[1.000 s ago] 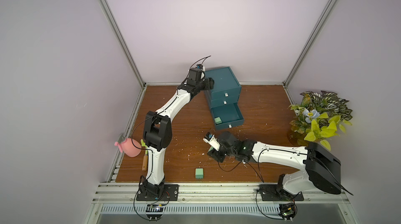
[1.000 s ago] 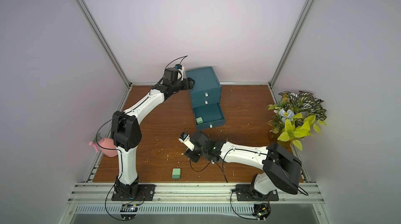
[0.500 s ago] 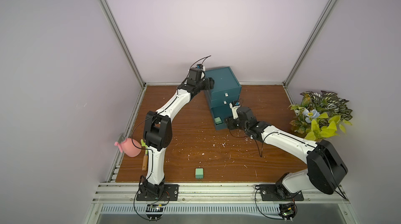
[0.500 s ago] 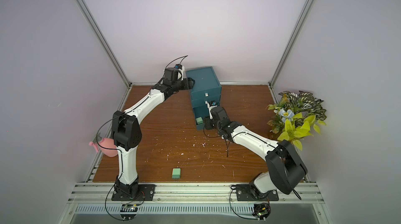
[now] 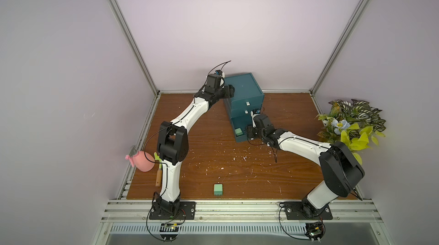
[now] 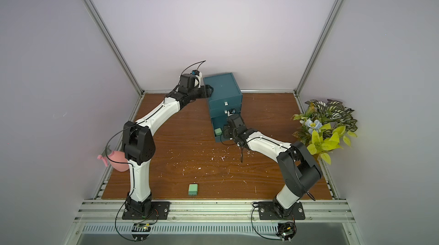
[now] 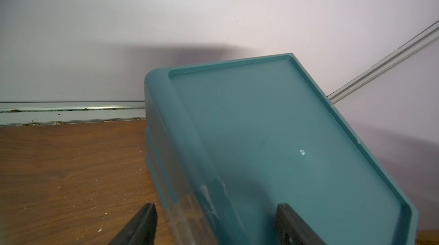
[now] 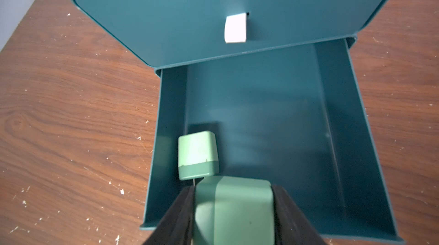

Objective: Place the plugs into the drawer by color
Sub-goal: Place the plug in the drawer.

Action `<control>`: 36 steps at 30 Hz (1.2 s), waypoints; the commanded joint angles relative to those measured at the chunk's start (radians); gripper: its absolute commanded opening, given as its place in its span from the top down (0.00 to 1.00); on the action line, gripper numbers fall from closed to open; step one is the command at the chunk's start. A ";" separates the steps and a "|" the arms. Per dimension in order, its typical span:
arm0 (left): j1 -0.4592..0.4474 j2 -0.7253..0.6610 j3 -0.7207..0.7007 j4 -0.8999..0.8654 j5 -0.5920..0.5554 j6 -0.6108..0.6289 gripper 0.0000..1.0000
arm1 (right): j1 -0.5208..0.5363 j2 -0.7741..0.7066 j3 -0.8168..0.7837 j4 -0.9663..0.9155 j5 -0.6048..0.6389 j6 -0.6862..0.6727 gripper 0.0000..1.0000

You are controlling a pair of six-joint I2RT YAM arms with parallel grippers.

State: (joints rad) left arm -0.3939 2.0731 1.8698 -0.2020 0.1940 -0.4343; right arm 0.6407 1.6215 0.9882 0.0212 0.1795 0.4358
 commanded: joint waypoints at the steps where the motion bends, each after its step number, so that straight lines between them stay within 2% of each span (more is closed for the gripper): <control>1: -0.008 0.051 -0.001 -0.100 0.007 0.017 0.26 | -0.006 0.003 0.027 0.021 0.021 0.015 0.65; 12: -0.008 0.042 -0.001 -0.100 0.003 0.021 0.26 | -0.020 0.060 0.065 0.024 0.004 -0.004 0.65; 18: -0.006 0.042 -0.003 -0.100 0.001 0.020 0.26 | -0.027 0.108 0.082 0.003 -0.028 -0.016 0.62; 27: -0.005 0.045 -0.003 -0.100 -0.002 0.022 0.26 | -0.039 0.128 0.131 -0.040 -0.051 -0.049 0.50; 36: 0.004 0.047 -0.002 -0.097 0.001 0.019 0.26 | -0.049 0.041 0.137 -0.103 -0.084 -0.080 0.39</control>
State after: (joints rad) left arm -0.3927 2.0731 1.8698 -0.2020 0.1947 -0.4343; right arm 0.5934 1.7443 1.0962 -0.0544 0.1196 0.3798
